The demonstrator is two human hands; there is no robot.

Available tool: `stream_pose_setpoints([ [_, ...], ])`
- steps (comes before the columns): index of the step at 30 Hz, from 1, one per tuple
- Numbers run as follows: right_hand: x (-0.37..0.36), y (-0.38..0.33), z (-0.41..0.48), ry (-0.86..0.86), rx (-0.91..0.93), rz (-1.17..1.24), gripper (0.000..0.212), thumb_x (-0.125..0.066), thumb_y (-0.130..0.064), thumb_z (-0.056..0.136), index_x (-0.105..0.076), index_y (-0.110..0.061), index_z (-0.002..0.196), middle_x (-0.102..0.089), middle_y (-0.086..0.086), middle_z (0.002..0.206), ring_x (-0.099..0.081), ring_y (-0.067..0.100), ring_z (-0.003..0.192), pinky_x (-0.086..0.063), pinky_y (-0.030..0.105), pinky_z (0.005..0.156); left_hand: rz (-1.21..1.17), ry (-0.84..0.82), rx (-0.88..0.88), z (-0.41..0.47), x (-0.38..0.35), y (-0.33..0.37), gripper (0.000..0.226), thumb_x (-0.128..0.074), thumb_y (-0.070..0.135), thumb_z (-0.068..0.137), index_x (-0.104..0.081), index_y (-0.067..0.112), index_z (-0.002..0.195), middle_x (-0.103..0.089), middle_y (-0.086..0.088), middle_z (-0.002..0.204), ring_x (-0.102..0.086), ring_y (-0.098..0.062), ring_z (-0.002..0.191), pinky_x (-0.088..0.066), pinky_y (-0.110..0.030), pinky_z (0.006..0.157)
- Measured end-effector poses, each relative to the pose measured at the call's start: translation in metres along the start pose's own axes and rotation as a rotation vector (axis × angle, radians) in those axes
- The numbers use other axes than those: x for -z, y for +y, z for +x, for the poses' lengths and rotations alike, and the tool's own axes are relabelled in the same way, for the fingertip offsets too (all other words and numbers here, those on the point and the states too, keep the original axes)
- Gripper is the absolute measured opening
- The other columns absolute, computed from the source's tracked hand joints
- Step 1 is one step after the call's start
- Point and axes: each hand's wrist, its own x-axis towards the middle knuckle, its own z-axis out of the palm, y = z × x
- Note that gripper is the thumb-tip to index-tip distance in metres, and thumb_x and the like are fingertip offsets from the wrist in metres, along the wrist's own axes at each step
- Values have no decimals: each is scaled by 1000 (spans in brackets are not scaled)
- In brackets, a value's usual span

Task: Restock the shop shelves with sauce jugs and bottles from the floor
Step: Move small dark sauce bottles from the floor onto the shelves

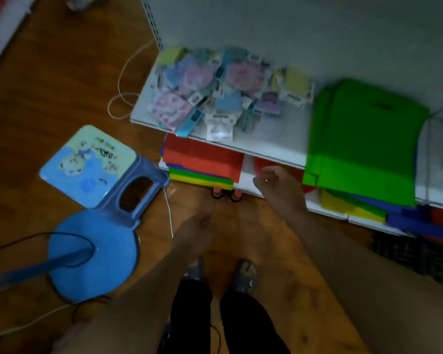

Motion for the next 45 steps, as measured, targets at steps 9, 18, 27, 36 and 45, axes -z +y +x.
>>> stream_pose_setpoints([
  [9,-153,163,81,-26,-142,54,26,-66,-20,85,-57,-26,108,-58,-11,95,-57,14,94,-44,28,81,-55,-16,-16,171,-78,-91,59,-71,42,73,-55,25,127,-60,7,103,-60,-15,100,-48,-29,91],
  [18,-253,265,157,68,-65,88,41,-65,-39,87,-53,-27,124,-49,-16,106,-49,5,99,-38,25,82,-92,124,-162,303,-141,-133,51,-70,28,83,-51,24,131,-48,12,109,-51,-10,101,-38,-24,81],
  [27,-285,289,197,121,-83,131,50,-69,-31,85,-52,-26,131,-57,-2,132,-52,15,120,-38,24,94,-199,215,-314,349,-155,-139,35,-71,25,80,-62,23,114,-62,10,101,-60,-12,98,-48,-28,81],
  [36,-263,278,161,131,-60,166,30,-72,-27,83,-65,-23,111,-62,-12,98,-57,8,96,-43,24,82,-278,166,-380,307,-144,-142,37,-70,8,83,-62,23,116,-57,27,90,-54,23,78,-39,0,70],
  [45,-176,179,68,63,-29,163,25,-75,-30,78,-63,-34,100,-67,-7,101,-61,18,100,-50,43,92,-351,80,-381,178,-64,-84,33,-73,14,82,-64,22,114,-67,2,110,-61,-12,105,-49,-24,90],
])
